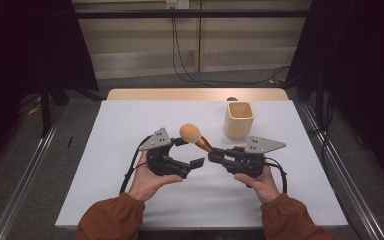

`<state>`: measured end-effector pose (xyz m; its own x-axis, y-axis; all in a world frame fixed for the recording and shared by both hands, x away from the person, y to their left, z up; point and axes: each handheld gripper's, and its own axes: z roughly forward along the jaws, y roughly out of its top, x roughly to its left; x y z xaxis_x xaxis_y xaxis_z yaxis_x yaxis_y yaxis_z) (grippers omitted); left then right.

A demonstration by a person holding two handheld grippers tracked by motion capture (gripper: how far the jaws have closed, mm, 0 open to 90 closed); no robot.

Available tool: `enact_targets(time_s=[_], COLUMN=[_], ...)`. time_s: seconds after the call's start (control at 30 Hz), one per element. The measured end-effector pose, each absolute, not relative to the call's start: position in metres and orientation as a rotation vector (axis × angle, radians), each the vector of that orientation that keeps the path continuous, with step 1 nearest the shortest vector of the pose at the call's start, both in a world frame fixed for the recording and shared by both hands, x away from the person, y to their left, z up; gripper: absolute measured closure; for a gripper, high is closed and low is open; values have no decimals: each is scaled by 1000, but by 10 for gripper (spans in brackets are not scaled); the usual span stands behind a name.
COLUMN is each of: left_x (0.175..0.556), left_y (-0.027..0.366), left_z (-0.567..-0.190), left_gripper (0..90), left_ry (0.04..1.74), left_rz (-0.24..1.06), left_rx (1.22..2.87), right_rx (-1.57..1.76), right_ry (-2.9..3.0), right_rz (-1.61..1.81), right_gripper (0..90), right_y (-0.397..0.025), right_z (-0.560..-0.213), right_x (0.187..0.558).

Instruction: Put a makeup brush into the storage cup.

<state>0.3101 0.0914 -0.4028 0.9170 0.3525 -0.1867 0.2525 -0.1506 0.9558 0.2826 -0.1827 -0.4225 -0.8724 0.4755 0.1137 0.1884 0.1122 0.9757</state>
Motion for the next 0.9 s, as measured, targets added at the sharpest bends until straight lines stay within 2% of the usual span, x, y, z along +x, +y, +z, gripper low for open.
enact_targets(time_s=[0.5, 0.63, 0.73, 0.8, 0.9], left_x=[314, 316, 318, 317, 317], left_y=[79, 78, 78, 79, 79], left_z=[-404, -404, -404, -403, -404], left_gripper=[344, 383, 444, 513, 538], left_ry=[461, 480, 504, 495, 494], left_rz=[15, -7, -41, -16, -38], left_rx=[1691, 1665, 1632, 1642, 1633], right_rx=[650, 655, 655, 652, 652], right_ry=[2166, 2166, 2166, 2165, 2162], right_rz=[1857, 1859, 1864, 1868, 1873], right_gripper=[750, 749, 749, 749, 749], right_y=[-180, -180, -180, -180, -181], right_z=[-425, -425, -426, -425, -425], right_x=[282, 282, 282, 282, 283])
